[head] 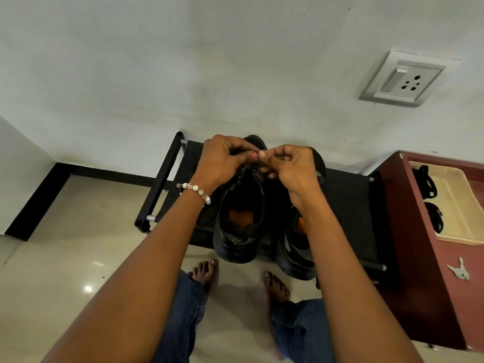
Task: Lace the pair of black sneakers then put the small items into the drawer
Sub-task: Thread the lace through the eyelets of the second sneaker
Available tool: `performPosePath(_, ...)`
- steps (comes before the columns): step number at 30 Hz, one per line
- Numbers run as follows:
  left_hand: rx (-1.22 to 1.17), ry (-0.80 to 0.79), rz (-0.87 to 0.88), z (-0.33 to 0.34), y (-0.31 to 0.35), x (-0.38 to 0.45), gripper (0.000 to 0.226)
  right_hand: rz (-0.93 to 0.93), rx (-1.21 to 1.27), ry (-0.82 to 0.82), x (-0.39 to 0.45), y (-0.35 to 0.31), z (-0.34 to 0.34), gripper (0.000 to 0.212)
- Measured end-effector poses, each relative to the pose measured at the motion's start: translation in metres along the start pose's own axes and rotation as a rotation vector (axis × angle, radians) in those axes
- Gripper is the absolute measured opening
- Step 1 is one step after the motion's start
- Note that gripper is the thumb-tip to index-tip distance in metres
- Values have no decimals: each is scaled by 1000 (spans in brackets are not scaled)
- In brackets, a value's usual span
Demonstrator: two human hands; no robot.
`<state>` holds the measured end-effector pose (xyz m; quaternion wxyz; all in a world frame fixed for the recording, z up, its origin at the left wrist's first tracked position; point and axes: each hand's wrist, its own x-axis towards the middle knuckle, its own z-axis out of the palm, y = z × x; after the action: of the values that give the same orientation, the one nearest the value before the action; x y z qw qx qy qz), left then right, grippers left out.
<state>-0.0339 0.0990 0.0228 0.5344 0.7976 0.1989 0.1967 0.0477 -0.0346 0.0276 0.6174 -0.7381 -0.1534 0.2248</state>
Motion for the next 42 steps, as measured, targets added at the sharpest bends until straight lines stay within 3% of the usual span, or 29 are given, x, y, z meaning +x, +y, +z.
performPosePath(2,53,30,-39,0,-4,1,7,42,-48,-25,0,0,-2,12)
performPosePath(5,268,-10,-95,4,-10,-2,6,164,-305,-201,-3,0,-5,45)
performPosePath(7,382,-62,-135,8,-11,-2,6,227,-465,-273,-8,0,-3,56)
performPosePath(12,443,-75,-213,17,-11,-3,6,191,-530,-212,-13,-1,-1,30)
performPosePath(16,496,-66,-200,19,-10,-3,10,151,-562,-146,-12,3,3,23)
performPosePath(24,515,-91,-167,20,-8,-7,12,148,-520,-93,-13,7,2,16)
performPosePath(34,322,51,-349,32,-10,-13,13,133,-482,-163,-12,9,-4,12)
performPosePath(42,347,83,-358,40,-10,-17,16,111,-519,-223,-11,10,-9,15)
